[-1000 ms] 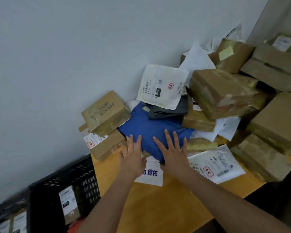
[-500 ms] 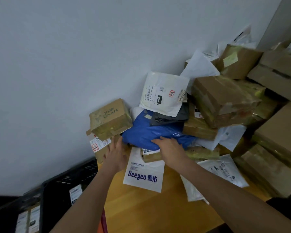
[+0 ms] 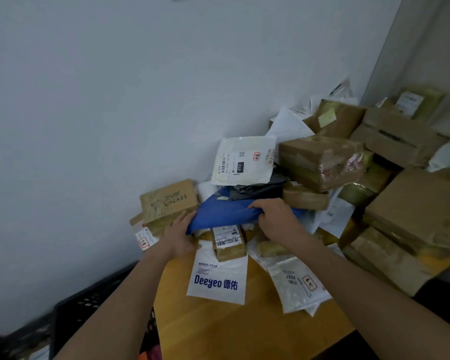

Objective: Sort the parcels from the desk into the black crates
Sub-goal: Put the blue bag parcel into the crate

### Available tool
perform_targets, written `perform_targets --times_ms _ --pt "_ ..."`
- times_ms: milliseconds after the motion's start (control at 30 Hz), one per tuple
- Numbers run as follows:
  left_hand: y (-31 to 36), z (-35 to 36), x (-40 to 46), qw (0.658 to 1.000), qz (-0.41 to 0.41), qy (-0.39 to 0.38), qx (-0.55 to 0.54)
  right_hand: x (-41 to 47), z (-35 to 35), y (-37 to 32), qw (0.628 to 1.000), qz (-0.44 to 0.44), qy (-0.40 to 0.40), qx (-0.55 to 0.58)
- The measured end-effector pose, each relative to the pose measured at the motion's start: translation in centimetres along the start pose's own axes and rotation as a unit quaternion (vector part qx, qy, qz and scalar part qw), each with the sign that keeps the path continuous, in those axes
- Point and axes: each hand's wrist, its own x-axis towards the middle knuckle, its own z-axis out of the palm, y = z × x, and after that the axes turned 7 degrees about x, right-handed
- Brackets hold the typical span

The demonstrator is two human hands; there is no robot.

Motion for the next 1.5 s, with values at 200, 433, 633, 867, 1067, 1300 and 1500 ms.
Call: perform_targets --times_ms 200,433,633,867,1067,1300,1500 --pt "3.7 -3.1 -1.4 0.993 0.094 0.069 -0.010 -0.9 -2.0 -2.0 1.000 -0.012 -0.005 0.001" --pt "6.2 -5.0 -2.9 0.988 0.106 0.109 -0.032 -1.5 -4.2 -4.1 0.998 -0.056 0.004 0.034" --pt "6.9 -7.4 -3.3 0.974 0.123 0.169 -0.090 -1.2 -6.8 -4.0 0.987 -0.103 0.097 0.079" --pt "8.7 -10.1 -3.2 0.957 0.117 0.244 -0.109 -0.9 -8.2 -1.5 0.953 -0.019 0.182 0.243" --pt "9.7 -12.5 -3.0 0.917 0.065 0.304 -0.249 -1.3 -7.8 1.3 0.926 0.059 0.268 0.258" --pt "11.0 -14.2 -4.1 0.842 0.001 0.282 -0.460 -0.5 -7.2 2.0 0.906 0.101 0.207 0.356" --pt "11.7 -15.1 -4.7 0.799 0.011 0.239 -0.551 0.4 -6.0 0.3 0.906 0.138 0.059 0.396"
